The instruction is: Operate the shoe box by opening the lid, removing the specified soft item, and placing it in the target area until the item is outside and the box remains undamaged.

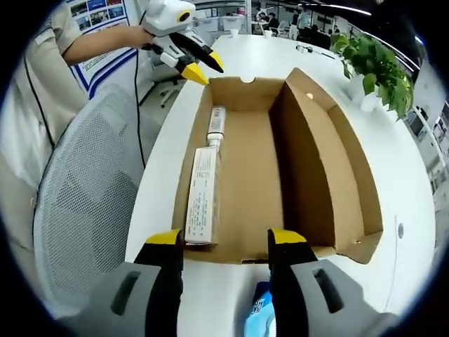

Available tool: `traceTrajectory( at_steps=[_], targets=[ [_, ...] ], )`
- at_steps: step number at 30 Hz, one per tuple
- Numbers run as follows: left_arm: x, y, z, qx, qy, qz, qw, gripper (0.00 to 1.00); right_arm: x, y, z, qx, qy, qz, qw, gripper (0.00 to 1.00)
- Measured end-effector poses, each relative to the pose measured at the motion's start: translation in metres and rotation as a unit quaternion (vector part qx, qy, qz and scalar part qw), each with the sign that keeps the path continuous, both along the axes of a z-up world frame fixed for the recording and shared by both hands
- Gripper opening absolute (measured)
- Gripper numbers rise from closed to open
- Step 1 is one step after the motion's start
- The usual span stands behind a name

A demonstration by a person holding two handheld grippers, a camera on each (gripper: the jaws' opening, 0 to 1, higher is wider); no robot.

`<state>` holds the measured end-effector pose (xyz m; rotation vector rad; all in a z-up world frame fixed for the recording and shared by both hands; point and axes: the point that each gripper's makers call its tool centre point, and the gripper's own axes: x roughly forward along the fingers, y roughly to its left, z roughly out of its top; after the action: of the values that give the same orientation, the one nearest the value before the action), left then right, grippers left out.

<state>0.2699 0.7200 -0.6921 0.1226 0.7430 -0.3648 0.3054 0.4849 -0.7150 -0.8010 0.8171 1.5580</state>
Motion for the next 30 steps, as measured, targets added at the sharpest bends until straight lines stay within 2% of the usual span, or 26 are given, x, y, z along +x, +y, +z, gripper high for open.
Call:
traceTrajectory(
  at_steps=[3, 5, 10, 14, 19, 25, 30],
  targets=[
    [0.001, 0.002, -0.002, -0.029, 0.005, 0.032, 0.9991, 0.27, 0.000, 0.002, -0.008, -0.010, 0.010, 0.006, 0.9999, 0.46],
    [0.002, 0.008, -0.005, -0.034, 0.011, 0.050, 0.9981, 0.25, -0.002, 0.003, -0.011, -0.014, 0.016, 0.010, 0.9997, 0.46],
    [0.002, 0.009, -0.008, -0.051, 0.019, 0.067, 0.9962, 0.16, -0.003, 0.006, -0.017, -0.018, 0.021, 0.012, 0.9995, 0.46],
    [0.002, 0.006, -0.009, -0.065, 0.024, 0.074, 0.9949, 0.10, 0.000, 0.007, -0.017, -0.017, 0.022, 0.006, 0.9996, 0.49],
    [0.003, 0.006, -0.010, -0.062, 0.028, 0.075, 0.9949, 0.09, 0.009, 0.006, -0.016, -0.016, 0.011, -0.007, 0.9998, 0.53],
    [0.003, 0.007, -0.010, -0.060, 0.029, 0.073, 0.9951, 0.09, 0.004, 0.004, -0.011, -0.011, 0.017, 0.004, 0.9998, 0.52],
    [0.003, 0.007, -0.010, -0.057, 0.031, 0.070, 0.9955, 0.09, 0.000, 0.010, -0.016, -0.013, 0.018, 0.008, 0.9997, 0.45]
  ],
)
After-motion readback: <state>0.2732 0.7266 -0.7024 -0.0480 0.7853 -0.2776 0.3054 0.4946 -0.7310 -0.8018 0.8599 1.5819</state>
